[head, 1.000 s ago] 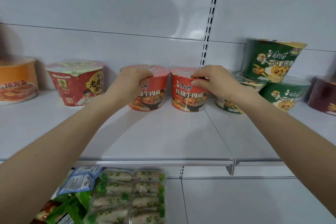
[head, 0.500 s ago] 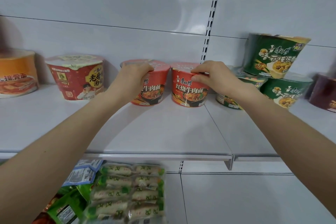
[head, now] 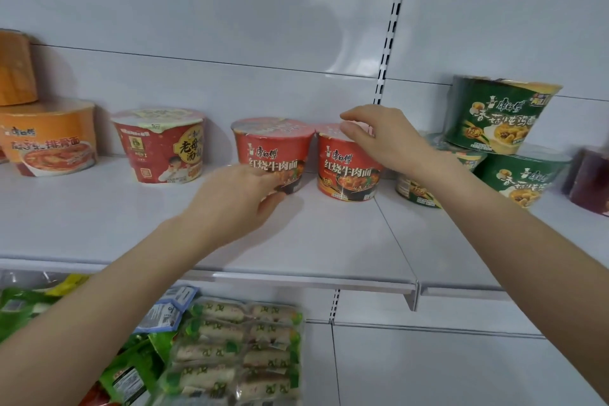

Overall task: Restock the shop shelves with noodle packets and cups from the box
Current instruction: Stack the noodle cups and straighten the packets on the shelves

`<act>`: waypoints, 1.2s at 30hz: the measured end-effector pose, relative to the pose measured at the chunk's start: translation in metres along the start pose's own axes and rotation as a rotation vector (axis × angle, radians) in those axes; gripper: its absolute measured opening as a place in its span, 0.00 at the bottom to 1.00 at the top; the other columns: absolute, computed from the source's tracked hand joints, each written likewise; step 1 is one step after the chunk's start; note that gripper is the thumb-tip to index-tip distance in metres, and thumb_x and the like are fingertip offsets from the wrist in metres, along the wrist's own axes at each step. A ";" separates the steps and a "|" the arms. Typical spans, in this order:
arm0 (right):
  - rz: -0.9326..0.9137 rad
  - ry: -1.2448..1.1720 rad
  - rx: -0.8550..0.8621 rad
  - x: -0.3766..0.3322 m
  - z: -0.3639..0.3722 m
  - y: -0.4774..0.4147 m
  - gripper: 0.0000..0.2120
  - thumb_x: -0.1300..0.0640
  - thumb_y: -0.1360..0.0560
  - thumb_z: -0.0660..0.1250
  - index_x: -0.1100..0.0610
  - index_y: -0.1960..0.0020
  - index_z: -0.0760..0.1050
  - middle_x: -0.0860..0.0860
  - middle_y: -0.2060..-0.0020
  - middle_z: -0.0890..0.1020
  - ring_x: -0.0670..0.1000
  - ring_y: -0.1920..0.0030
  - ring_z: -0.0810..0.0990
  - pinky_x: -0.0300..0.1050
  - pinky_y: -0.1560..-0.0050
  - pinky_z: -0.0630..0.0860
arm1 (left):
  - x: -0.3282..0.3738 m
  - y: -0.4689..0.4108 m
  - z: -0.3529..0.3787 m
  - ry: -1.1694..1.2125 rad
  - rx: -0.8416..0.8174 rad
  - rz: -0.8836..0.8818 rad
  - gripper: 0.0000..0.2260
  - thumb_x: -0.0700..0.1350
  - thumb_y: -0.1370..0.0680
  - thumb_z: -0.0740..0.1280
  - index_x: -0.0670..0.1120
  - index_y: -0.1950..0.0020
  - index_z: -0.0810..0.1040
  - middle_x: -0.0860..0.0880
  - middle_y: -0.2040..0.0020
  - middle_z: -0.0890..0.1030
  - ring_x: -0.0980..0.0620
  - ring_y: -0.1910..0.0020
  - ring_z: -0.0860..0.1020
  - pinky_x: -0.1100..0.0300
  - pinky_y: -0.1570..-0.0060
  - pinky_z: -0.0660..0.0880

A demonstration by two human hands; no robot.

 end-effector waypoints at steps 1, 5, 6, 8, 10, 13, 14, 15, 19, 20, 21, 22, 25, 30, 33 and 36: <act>-0.020 -0.018 0.006 -0.007 0.001 -0.003 0.16 0.52 0.21 0.58 0.59 0.37 0.74 0.54 0.39 0.77 0.53 0.37 0.73 0.42 0.39 0.65 | -0.003 0.008 0.004 0.018 -0.049 -0.025 0.19 0.53 0.26 0.55 0.44 0.56 0.82 0.46 0.62 0.83 0.43 0.64 0.81 0.57 0.71 0.73; -0.112 -0.088 0.019 -0.040 0.009 -0.016 0.14 0.55 0.21 0.59 0.60 0.40 0.76 0.54 0.41 0.79 0.53 0.39 0.74 0.40 0.40 0.64 | -0.026 0.033 0.005 -0.020 -0.047 -0.125 0.35 0.63 0.31 0.40 0.46 0.48 0.80 0.47 0.51 0.82 0.44 0.51 0.79 0.53 0.57 0.76; -0.125 -0.106 0.013 -0.048 0.012 -0.020 0.14 0.54 0.21 0.59 0.60 0.40 0.75 0.53 0.41 0.79 0.52 0.39 0.74 0.40 0.39 0.64 | -0.032 0.040 0.005 -0.044 -0.045 -0.145 0.37 0.64 0.32 0.38 0.47 0.46 0.79 0.48 0.50 0.82 0.45 0.49 0.79 0.54 0.56 0.76; -0.147 -0.135 -0.008 -0.064 0.020 -0.026 0.15 0.54 0.21 0.58 0.59 0.39 0.75 0.53 0.40 0.78 0.52 0.38 0.73 0.41 0.38 0.65 | -0.045 0.055 0.002 -0.057 -0.033 -0.183 0.39 0.65 0.33 0.36 0.47 0.45 0.79 0.48 0.48 0.82 0.46 0.48 0.78 0.53 0.55 0.76; -0.183 -0.141 -0.026 -0.082 0.030 -0.033 0.15 0.54 0.21 0.58 0.59 0.39 0.75 0.53 0.39 0.78 0.52 0.38 0.73 0.42 0.38 0.65 | -0.060 0.069 -0.005 -0.071 -0.026 -0.223 0.39 0.65 0.33 0.36 0.47 0.45 0.78 0.49 0.48 0.81 0.46 0.48 0.78 0.53 0.54 0.76; -0.234 -0.144 -0.034 -0.110 0.042 -0.046 0.14 0.54 0.21 0.59 0.59 0.40 0.76 0.54 0.41 0.78 0.53 0.39 0.74 0.42 0.39 0.65 | -0.087 0.089 -0.016 -0.091 -0.022 -0.283 0.39 0.65 0.34 0.35 0.48 0.44 0.78 0.49 0.48 0.81 0.47 0.47 0.78 0.52 0.53 0.76; -0.246 -0.143 -0.037 -0.119 0.046 -0.051 0.14 0.54 0.21 0.59 0.59 0.40 0.76 0.54 0.41 0.78 0.53 0.39 0.74 0.42 0.39 0.65 | -0.096 0.095 -0.020 -0.101 -0.024 -0.298 0.40 0.65 0.35 0.35 0.48 0.44 0.78 0.49 0.47 0.81 0.47 0.47 0.78 0.53 0.53 0.76; -0.255 -0.139 -0.040 -0.129 0.051 -0.056 0.14 0.54 0.21 0.59 0.59 0.40 0.75 0.54 0.40 0.78 0.53 0.38 0.74 0.42 0.39 0.65 | -0.107 0.101 -0.024 -0.109 -0.026 -0.313 0.41 0.65 0.35 0.35 0.48 0.43 0.78 0.48 0.47 0.81 0.47 0.47 0.78 0.53 0.53 0.76; -0.284 -0.101 -0.045 -0.165 0.071 -0.075 0.15 0.54 0.21 0.59 0.60 0.39 0.75 0.54 0.40 0.78 0.53 0.38 0.74 0.43 0.38 0.65 | -0.151 0.120 -0.029 -0.113 -0.064 -0.322 0.42 0.65 0.36 0.33 0.47 0.42 0.77 0.47 0.47 0.81 0.47 0.47 0.78 0.52 0.52 0.75; -0.282 -0.092 -0.045 -0.173 0.077 -0.081 0.15 0.54 0.21 0.59 0.60 0.39 0.75 0.54 0.40 0.78 0.53 0.38 0.74 0.43 0.38 0.65 | -0.163 0.124 -0.028 -0.109 -0.076 -0.319 0.43 0.65 0.37 0.33 0.47 0.42 0.77 0.48 0.47 0.80 0.47 0.47 0.78 0.53 0.52 0.75; -0.274 -0.080 -0.048 -0.181 0.082 -0.086 0.15 0.54 0.21 0.59 0.60 0.38 0.74 0.55 0.39 0.78 0.54 0.38 0.73 0.43 0.38 0.65 | -0.174 0.128 -0.028 -0.104 -0.088 -0.314 0.43 0.65 0.37 0.33 0.47 0.42 0.76 0.48 0.47 0.80 0.47 0.47 0.78 0.53 0.52 0.75; -0.258 -0.063 -0.061 -0.186 0.088 -0.091 0.16 0.54 0.21 0.59 0.60 0.38 0.74 0.54 0.39 0.77 0.54 0.37 0.73 0.43 0.37 0.64 | -0.183 0.131 -0.027 -0.097 -0.100 -0.305 0.43 0.65 0.37 0.32 0.47 0.42 0.76 0.48 0.47 0.80 0.47 0.47 0.78 0.54 0.52 0.75; -0.196 0.013 -0.157 -0.196 0.109 -0.102 0.18 0.53 0.21 0.58 0.58 0.34 0.70 0.54 0.35 0.74 0.53 0.34 0.70 0.43 0.36 0.62 | -0.201 0.141 -0.016 0.000 -0.135 -0.246 0.40 0.66 0.35 0.35 0.46 0.47 0.77 0.48 0.52 0.81 0.48 0.51 0.78 0.54 0.54 0.75; 0.002 0.059 -0.318 -0.188 0.142 -0.100 0.21 0.57 0.22 0.61 0.57 0.30 0.65 0.54 0.31 0.70 0.54 0.32 0.68 0.41 0.36 0.61 | -0.203 0.147 0.000 0.240 -0.127 -0.196 0.34 0.65 0.28 0.42 0.44 0.56 0.79 0.48 0.58 0.81 0.48 0.56 0.77 0.53 0.56 0.73; 0.042 0.054 -0.243 -0.187 0.145 -0.101 0.17 0.61 0.22 0.59 0.60 0.34 0.70 0.56 0.35 0.74 0.56 0.34 0.71 0.43 0.37 0.63 | -0.201 0.146 0.000 0.247 -0.090 -0.186 0.24 0.58 0.21 0.52 0.41 0.61 0.75 0.45 0.61 0.79 0.46 0.58 0.76 0.55 0.61 0.70; 0.050 0.063 -0.149 -0.189 0.139 -0.106 0.13 0.61 0.23 0.61 0.61 0.40 0.76 0.59 0.42 0.79 0.58 0.40 0.75 0.47 0.41 0.67 | -0.199 0.147 -0.004 0.269 -0.069 -0.199 0.19 0.54 0.20 0.55 0.43 0.63 0.72 0.44 0.60 0.79 0.45 0.57 0.75 0.54 0.60 0.69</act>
Point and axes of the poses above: each hand's wrist, its own y-axis away from the middle knuckle, its own z-axis out of the palm, x = y × z, the point moved 9 cm from there along -y, towards the middle knuckle
